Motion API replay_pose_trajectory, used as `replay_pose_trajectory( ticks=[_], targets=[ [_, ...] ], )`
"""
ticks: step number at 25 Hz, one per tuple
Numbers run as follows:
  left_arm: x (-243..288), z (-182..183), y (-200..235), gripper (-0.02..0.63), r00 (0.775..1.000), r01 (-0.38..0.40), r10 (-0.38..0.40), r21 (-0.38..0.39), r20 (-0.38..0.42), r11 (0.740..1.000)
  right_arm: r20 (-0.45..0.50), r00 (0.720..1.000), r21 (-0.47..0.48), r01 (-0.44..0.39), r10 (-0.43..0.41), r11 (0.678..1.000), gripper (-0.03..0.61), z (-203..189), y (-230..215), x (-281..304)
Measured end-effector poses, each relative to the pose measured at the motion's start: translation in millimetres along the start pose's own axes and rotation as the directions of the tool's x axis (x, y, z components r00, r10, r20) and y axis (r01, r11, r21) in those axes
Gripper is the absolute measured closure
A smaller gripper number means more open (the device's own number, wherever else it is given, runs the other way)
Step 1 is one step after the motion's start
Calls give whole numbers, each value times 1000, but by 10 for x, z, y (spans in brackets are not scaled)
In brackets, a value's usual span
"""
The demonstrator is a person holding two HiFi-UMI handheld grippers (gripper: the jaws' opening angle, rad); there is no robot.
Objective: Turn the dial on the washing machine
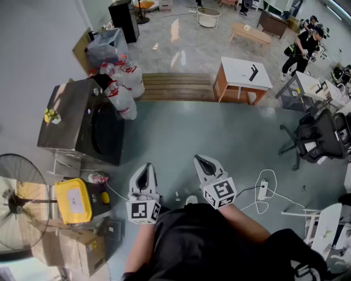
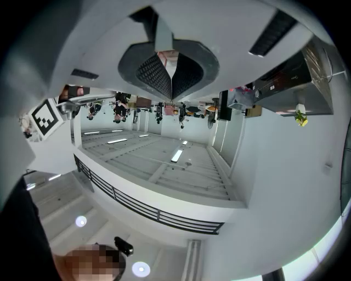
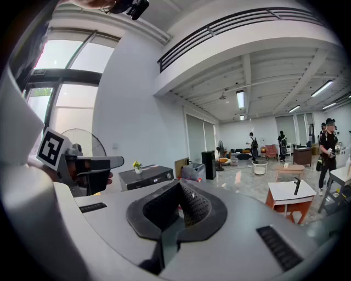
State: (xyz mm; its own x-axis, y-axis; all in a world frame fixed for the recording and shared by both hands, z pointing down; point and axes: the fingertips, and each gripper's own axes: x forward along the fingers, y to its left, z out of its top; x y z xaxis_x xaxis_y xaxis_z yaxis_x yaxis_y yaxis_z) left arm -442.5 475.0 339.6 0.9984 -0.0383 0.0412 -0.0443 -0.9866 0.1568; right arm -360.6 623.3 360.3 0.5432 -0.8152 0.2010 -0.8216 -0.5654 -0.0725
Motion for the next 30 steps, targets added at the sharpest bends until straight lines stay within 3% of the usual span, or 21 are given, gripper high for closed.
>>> replay_pose_trajectory(
  ticks=[20,21,23,24,30],
  targets=[
    [22,-187,-221,610,999,15,-15,4,-35,1000,6,1000,25,-19,19,1000,571,-131,-180,-160],
    [26,-192,-209,604,999,9,-9,5,-35,1000,7,1000,22,-18,18,1000,540,-134,-198,-161],
    [48,-218,-197,503,999,-2,2,3,-42,1000,-5,1000,27,-12,12,1000,418,-147,-254,-166],
    [66,-229,-205,471,999,-6,6,-1,-46,1000,-14,1000,30,-9,10,1000,394,-154,-290,-172],
    [118,-275,-329,422,998,-20,20,8,-55,1000,-28,999,36,-34,35,999,374,-202,-407,-211]
  ],
)
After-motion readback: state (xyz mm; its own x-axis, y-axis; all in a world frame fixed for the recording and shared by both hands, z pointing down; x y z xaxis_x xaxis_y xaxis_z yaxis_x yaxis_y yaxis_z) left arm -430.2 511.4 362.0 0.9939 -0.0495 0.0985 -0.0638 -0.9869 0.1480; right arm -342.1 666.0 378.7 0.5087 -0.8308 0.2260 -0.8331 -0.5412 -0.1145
